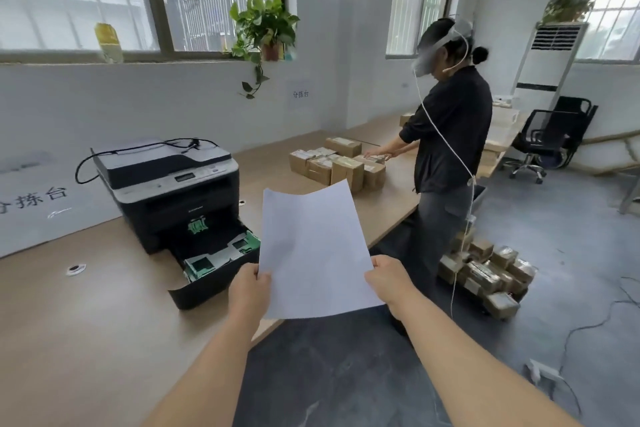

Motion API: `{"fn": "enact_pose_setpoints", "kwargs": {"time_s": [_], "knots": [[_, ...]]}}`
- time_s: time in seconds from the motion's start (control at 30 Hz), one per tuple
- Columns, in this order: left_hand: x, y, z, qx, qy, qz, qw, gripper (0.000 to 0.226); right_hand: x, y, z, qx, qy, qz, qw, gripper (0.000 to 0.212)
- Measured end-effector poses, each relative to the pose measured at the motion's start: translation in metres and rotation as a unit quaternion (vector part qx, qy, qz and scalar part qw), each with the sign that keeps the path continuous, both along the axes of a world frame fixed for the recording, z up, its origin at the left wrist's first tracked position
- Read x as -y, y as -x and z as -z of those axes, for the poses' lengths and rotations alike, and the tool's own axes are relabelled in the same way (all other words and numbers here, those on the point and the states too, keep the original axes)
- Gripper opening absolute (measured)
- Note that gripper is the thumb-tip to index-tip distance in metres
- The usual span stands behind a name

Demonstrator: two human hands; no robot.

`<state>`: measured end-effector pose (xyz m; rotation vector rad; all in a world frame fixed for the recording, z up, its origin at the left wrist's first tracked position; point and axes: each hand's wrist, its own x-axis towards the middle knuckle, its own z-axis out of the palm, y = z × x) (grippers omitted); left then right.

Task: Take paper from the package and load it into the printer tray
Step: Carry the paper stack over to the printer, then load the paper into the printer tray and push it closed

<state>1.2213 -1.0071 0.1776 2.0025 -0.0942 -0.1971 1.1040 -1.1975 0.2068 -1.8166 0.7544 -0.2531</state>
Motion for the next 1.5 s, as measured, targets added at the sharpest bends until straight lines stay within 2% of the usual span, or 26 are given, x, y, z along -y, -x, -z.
{"fn": "enact_pose_setpoints", "kwargs": {"time_s": [0.17, 0.33, 0.73, 0.93, 1.1, 1.27, 1.4, 1.5], "knots": [[0.019, -0.034, 0.004, 0.014, -0.032, -0.045, 0.998, 0.020, 0.033, -0.056, 0.002, -0.011, 0.056, -0.080, 0.995, 0.024], [0.025, -0.056, -0.004, 0.034, -0.054, -0.085, 0.994, 0.015, 0.042, -0.103, 0.003, -0.007, 0.135, -0.157, 0.978, 0.028], [0.008, -0.122, 0.015, 0.038, -0.099, -0.176, 0.979, 0.014, 0.032, -0.206, 0.020, -0.011, 0.201, -0.226, 0.953, 0.038], [-0.007, -0.161, 0.016, 0.046, -0.101, -0.204, 0.973, 0.013, 0.019, -0.263, 0.024, -0.011, 0.247, -0.252, 0.935, 0.031], [-0.016, -0.183, 0.020, 0.042, -0.105, -0.216, 0.970, 0.013, 0.013, -0.295, 0.032, -0.004, 0.259, -0.271, 0.927, 0.031], [-0.022, -0.191, 0.023, 0.029, -0.088, -0.244, 0.965, 0.027, 0.008, -0.320, 0.040, -0.009, 0.257, -0.292, 0.921, 0.019], [-0.026, -0.196, 0.025, 0.018, -0.087, -0.266, 0.960, 0.020, 0.002, -0.335, 0.043, -0.014, 0.252, -0.317, 0.914, 0.035], [-0.027, -0.200, 0.029, 0.006, -0.081, -0.287, 0.955, 0.022, 0.001, -0.347, 0.046, -0.022, 0.254, -0.333, 0.908, 0.037]]}}
